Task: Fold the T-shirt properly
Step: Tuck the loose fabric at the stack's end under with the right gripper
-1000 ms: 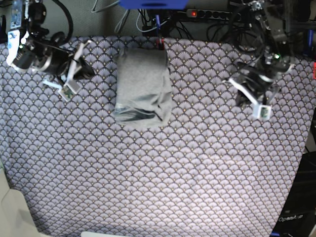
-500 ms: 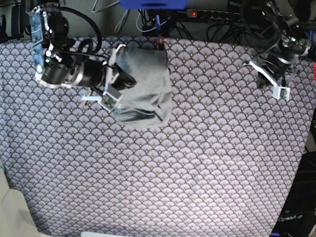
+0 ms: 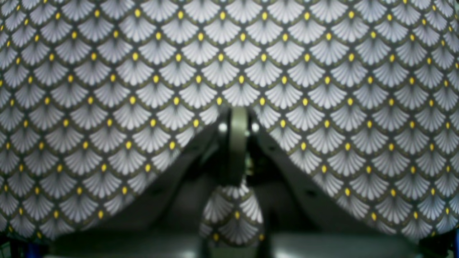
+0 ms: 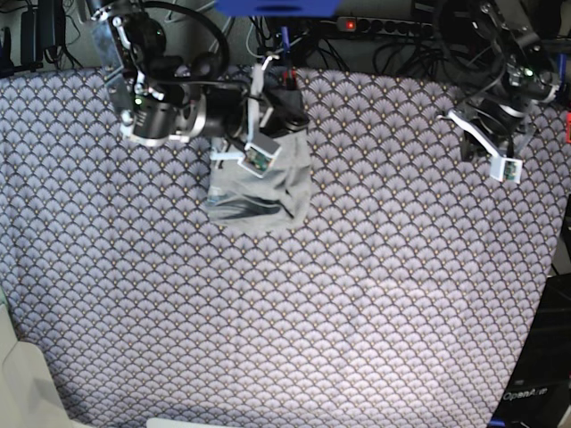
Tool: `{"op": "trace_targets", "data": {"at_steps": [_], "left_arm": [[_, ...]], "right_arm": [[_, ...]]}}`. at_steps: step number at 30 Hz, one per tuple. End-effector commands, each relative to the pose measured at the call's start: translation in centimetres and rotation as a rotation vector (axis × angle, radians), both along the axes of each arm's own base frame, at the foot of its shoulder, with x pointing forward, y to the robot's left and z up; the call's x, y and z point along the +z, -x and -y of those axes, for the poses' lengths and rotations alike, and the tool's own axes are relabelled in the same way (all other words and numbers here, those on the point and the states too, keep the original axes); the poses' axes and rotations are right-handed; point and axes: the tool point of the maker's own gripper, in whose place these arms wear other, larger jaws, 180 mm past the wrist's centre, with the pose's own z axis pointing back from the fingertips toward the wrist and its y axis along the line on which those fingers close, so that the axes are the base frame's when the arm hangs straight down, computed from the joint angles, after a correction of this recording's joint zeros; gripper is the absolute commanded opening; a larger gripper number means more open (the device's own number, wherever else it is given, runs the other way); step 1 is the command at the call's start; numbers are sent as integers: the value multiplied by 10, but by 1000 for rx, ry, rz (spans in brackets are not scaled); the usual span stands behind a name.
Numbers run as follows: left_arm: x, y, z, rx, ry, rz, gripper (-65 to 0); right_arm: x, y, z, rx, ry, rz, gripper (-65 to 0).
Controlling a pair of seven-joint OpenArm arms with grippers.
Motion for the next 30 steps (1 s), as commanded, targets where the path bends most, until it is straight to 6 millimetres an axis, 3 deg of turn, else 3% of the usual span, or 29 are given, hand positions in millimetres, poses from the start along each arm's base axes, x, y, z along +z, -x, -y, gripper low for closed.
{"op": "trace_targets", "data": {"at_steps": [1, 11, 19, 25, 30], "left_arm": [[10, -6, -1, -3, -2, 44, -650], [11, -6, -3, -2, -7, 39, -650], [10, 0, -5, -1, -16, 29, -650], [11, -1, -5, -1, -17, 30, -650], [11, -1, -5, -3, -17, 30, -650]], "right_arm": [[2, -3, -2, -10, -31, -2, -650], [-43, 1, -5, -20, -54, -122, -650], [-87, -2, 7, -73, -30, -227, -650], [-89, -3, 5, -64, -25, -229, -650], [-63, -1, -2, -6, -28, -157, -650]]}}
